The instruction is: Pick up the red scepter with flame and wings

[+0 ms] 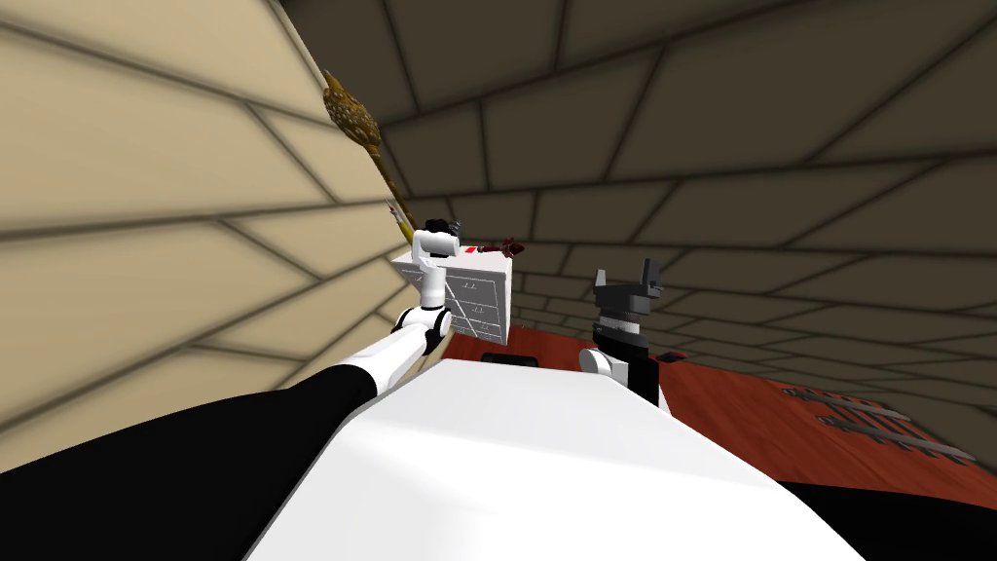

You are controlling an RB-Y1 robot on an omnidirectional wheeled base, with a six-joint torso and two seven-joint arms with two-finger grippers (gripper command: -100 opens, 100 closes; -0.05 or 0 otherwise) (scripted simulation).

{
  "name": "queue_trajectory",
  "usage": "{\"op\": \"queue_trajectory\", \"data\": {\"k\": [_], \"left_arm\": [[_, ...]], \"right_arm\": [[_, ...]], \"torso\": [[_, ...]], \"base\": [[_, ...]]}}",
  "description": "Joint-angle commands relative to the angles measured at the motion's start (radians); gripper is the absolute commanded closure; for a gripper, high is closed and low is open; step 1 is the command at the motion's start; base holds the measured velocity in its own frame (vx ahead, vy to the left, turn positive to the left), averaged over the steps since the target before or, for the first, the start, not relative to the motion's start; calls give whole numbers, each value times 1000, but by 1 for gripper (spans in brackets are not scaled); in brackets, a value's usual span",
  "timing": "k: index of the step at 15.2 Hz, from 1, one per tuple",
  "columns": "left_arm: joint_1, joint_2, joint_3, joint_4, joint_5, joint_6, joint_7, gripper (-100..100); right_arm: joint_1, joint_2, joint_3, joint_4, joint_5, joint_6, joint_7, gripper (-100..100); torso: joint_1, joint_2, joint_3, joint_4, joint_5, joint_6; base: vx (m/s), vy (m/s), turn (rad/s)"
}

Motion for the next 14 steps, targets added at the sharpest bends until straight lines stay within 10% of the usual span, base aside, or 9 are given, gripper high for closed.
{"op": "queue_trajectory", "data": {"k": [1,14], "left_arm": [[-16,-5,2,5,-2,50,1,-100],[-204,-67,30,107,-15,302,11,-100]], "right_arm": [[0,0,0,0,0,0,0,0],[0,0,0,0,0,0,0,0]], "torso": [[0,0,0,0,0,0],[0,0,0,0,0,0]], "base": [[13,-4,0],[14,-4,3]]}}
